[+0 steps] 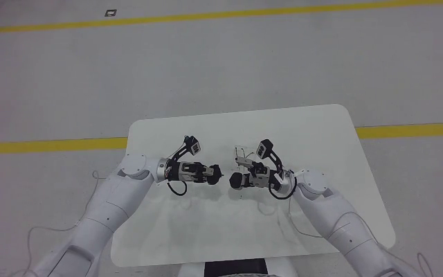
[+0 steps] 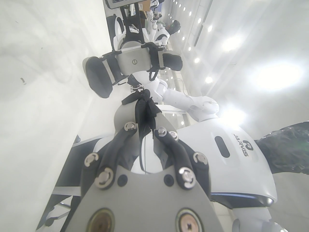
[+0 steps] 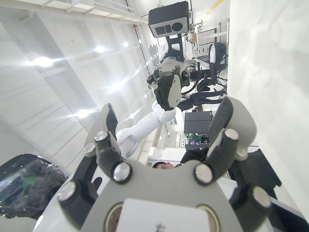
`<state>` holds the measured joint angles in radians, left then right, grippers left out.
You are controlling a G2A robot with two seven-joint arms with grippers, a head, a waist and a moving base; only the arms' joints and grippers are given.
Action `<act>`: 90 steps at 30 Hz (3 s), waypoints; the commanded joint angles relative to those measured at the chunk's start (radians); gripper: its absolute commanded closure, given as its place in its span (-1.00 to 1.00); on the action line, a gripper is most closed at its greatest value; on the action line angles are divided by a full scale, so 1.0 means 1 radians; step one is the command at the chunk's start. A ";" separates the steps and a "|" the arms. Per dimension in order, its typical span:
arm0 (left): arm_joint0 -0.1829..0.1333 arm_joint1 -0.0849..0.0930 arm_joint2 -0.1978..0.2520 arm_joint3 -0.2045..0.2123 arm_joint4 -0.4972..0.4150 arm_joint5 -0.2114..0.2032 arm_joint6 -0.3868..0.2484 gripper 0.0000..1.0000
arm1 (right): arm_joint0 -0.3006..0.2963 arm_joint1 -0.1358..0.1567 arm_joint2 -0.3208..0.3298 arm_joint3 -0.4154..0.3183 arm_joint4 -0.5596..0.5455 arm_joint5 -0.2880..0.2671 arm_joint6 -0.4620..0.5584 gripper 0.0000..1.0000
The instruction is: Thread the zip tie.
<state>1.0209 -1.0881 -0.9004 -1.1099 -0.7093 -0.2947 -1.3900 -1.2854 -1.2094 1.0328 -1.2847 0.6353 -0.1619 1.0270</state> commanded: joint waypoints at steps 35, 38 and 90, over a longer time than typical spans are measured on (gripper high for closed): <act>0.187 -0.067 -0.367 -0.191 0.179 -0.045 0.075 1.00 | -0.015 0.026 0.044 -0.147 -0.255 0.064 -0.129 -1.00; 0.187 -0.067 -0.367 -0.191 0.179 -0.045 0.075 1.00 | -0.031 0.044 0.075 -0.246 -0.384 0.165 -0.161 -1.00; 0.187 -0.067 -0.367 -0.191 0.179 -0.045 0.075 1.00 | 0.286 -0.040 -0.177 -0.195 -1.236 0.502 -0.031 -1.00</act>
<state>1.2082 -1.1548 -1.2673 -1.3013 -0.5298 -0.3400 -1.3150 -1.0138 -1.2370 0.8647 -1.4932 -0.5813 0.3400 0.9735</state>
